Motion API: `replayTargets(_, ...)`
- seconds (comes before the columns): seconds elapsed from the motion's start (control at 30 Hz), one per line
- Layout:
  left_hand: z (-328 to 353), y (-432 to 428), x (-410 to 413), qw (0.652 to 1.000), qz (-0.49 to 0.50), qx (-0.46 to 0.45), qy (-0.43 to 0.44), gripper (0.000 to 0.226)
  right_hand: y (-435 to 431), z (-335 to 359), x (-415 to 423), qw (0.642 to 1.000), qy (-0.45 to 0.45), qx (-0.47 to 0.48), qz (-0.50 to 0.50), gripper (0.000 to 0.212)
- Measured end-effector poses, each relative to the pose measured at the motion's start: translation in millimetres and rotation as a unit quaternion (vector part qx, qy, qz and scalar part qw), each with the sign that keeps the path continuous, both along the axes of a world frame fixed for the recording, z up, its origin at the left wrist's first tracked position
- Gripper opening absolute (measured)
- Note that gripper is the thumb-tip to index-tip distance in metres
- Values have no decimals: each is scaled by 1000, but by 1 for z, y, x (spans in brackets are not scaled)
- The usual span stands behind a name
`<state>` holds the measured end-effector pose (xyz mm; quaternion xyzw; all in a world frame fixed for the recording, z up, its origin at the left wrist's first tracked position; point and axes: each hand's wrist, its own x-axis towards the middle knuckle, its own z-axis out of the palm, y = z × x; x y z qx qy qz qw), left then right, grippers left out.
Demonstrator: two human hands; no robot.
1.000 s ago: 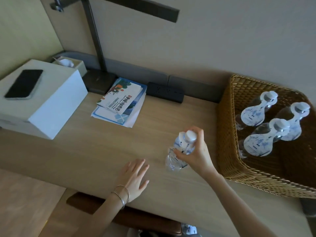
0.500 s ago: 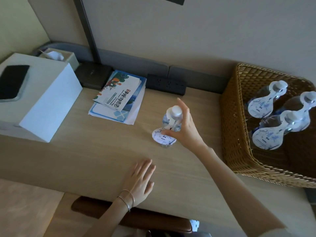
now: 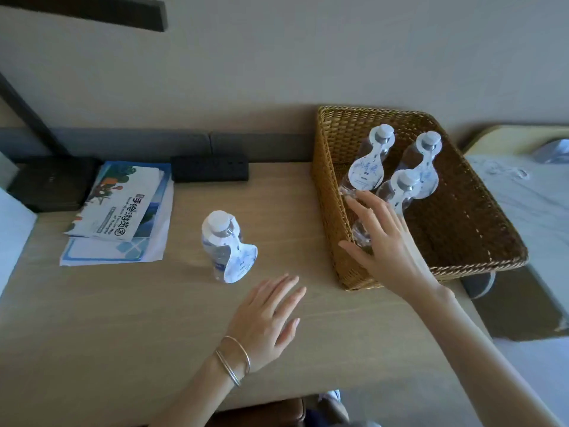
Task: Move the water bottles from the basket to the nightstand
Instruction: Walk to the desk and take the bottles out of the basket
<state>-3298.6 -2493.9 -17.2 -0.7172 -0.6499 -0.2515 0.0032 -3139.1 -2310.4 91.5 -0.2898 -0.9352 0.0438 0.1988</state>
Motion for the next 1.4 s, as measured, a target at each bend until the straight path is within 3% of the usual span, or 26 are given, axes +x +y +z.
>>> replayTargets(0.13,30,50,23,1000,-6,21,17,49,32,-10,52,995,-24,33,-90,65)
replayTargets(0.27,43,95,50,999,12,-1,36,52,61,-21,83,993,-45,13,-111,71)
replayTargets(0.43,38,136,80,997,5,-23,72,52,111,-20,86,998,-23,-7,-63,74)
replayTargets(0.63,27,141,86,999,33,16,41,46,171,-28,57,997,12,-68,25,82)
replayTargets(0.9,28,141,96,994,101,30,31,49,183,-52,43,965,104,-207,123,85)
replayTargets(1.1,32,134,100,987,156,3,44,49,187,-53,39,954,120,-244,123,75)
replayTargets(1.4,40,106,71,989,123,-18,80,42,162,6,39,947,160,-221,171,72)
